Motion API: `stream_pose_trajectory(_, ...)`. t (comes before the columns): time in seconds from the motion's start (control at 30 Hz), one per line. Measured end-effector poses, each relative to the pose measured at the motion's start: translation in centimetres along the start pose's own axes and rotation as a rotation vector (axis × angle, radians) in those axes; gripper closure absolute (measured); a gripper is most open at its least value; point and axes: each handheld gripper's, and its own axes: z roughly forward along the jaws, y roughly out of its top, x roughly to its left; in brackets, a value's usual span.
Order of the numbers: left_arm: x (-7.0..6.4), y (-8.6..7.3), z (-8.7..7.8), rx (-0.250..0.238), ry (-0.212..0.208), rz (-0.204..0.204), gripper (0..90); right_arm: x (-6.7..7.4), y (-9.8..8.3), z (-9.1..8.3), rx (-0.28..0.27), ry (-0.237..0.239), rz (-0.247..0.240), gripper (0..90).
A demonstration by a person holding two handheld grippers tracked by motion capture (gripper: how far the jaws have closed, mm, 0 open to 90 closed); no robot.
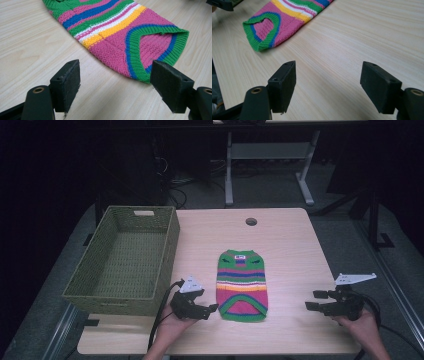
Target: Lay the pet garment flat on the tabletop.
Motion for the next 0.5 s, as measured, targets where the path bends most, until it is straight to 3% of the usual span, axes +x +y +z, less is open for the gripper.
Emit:
stream_pose_trajectory(0.37,-0.1,-1.2,-0.5,-0.022,-0.008,-0.023,23.1,0.9,-1.8,-0.1,0.014,-0.034,-0.008,27.3)
stream_pose_trajectory(0.5,-0.6,-1.7,-0.9,-0.016,-0.016,-0.006,23.0,1.6,-2.3,0.1,0.026,-0.053,-0.023,26.9)
